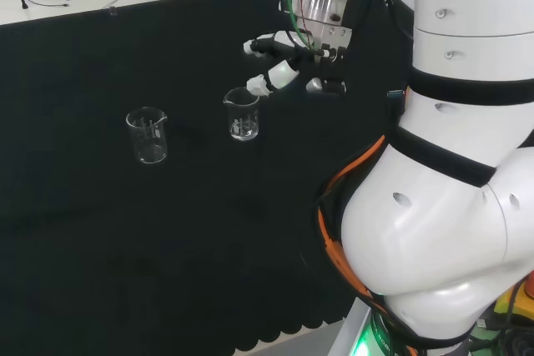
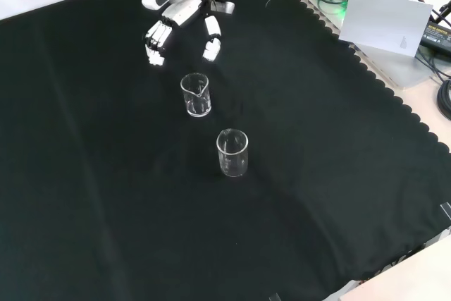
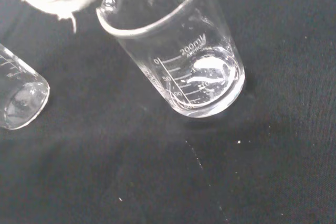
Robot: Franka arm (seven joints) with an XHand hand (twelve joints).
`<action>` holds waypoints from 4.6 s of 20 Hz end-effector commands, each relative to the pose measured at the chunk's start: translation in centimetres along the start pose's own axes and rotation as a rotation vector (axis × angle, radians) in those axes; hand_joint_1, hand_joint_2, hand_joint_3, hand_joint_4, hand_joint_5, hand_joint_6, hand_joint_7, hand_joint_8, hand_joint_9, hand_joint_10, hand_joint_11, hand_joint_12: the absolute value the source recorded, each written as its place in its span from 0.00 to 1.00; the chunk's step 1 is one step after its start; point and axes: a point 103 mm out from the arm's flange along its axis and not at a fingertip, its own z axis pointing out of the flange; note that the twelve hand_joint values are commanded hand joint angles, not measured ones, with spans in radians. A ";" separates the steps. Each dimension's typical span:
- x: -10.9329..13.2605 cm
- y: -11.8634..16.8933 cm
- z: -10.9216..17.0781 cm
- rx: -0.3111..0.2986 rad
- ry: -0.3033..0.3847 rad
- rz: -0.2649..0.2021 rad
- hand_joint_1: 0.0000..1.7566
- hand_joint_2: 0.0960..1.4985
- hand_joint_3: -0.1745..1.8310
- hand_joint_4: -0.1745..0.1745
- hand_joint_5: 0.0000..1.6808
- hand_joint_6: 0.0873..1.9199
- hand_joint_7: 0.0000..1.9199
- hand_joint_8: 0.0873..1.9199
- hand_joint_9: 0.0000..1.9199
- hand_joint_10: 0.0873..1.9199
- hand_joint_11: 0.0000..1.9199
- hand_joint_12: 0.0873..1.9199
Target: Pick up the beaker on the right.
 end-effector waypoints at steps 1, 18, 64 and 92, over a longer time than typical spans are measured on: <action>-1.2 0.6 1.0 -0.009 0.031 -0.022 0.45 0.28 0.41 0.50 0.16 0.00 0.09 0.23 0.11 0.29 0.00 0.46; -3.8 2.2 4.5 -0.007 0.124 -0.104 0.46 0.28 0.41 0.49 0.19 0.00 0.10 0.23 0.12 0.28 0.00 0.44; -1.2 3.5 9.9 -0.024 0.298 -0.256 0.47 0.28 0.41 0.48 0.26 0.00 0.12 0.22 0.13 0.26 0.00 0.45; -0.9 4.6 11.0 -0.033 0.395 -0.250 0.48 0.28 0.41 0.47 0.27 0.00 0.13 0.21 0.14 0.26 0.00 0.47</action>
